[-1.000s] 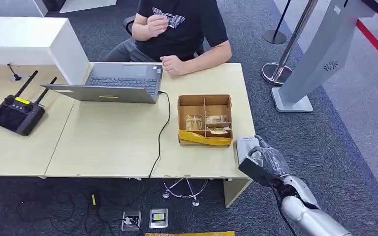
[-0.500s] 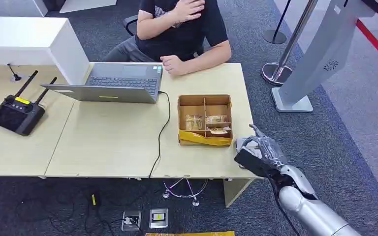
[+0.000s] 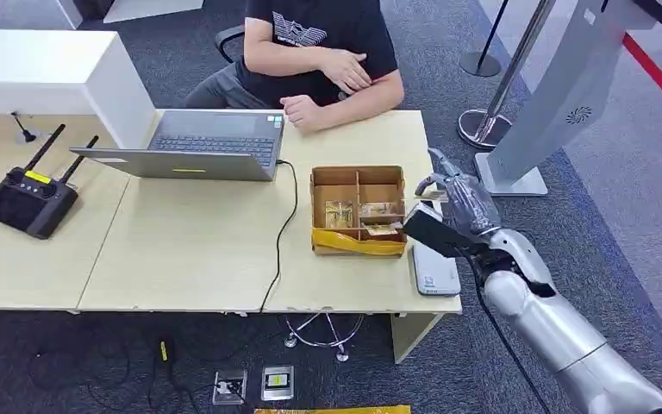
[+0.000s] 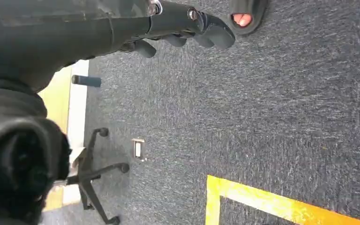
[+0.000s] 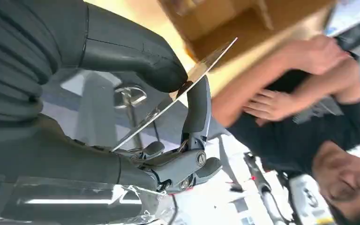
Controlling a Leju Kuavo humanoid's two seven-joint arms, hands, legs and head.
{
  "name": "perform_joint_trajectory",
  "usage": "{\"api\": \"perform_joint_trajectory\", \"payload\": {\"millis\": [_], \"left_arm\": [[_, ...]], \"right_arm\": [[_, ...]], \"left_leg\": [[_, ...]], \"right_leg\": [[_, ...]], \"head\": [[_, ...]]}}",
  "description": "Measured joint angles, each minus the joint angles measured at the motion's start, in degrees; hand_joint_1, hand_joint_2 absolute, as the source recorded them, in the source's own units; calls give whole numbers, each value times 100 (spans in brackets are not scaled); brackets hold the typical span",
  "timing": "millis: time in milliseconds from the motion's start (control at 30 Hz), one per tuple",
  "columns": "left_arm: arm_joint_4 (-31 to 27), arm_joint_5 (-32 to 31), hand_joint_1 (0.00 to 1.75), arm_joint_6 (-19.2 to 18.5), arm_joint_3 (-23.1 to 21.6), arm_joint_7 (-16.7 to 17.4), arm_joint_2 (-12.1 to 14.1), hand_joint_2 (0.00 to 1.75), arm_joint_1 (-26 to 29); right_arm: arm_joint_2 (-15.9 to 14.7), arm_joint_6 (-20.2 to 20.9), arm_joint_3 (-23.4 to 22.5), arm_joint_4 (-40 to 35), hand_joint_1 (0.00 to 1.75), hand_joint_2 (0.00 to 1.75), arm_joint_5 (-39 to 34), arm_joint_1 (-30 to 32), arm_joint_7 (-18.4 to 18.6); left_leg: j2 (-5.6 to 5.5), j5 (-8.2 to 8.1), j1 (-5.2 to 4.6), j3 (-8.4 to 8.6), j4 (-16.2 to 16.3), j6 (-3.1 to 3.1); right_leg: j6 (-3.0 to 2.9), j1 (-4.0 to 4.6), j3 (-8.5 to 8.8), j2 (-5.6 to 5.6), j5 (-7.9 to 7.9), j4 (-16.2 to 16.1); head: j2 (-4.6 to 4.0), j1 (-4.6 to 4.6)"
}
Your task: Pass the card to the sensor for recognition and then transmit it.
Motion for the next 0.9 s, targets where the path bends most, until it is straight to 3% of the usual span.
{"api": "perform_joint_trajectory", "payload": {"millis": [400,900], "left_arm": [[2,-98,0,0,-7,-83,-20,0,-5],[2,-35,0,-2,-7,-98,9,0,-2]], "right_arm": [[1126,-304,39,1443,175,175,284,-1101,-414],[1838,-494,92,2772,175,175,367,-1461,-763]], "left_leg": [[-3,1,1,-1,-1,-1],[-3,1,2,1,-1,-1]], "right_leg": [[0,1,1,-5,0,1],[0,4,0,-6,0,0]], "head": [[0,0],[0,2]]}}
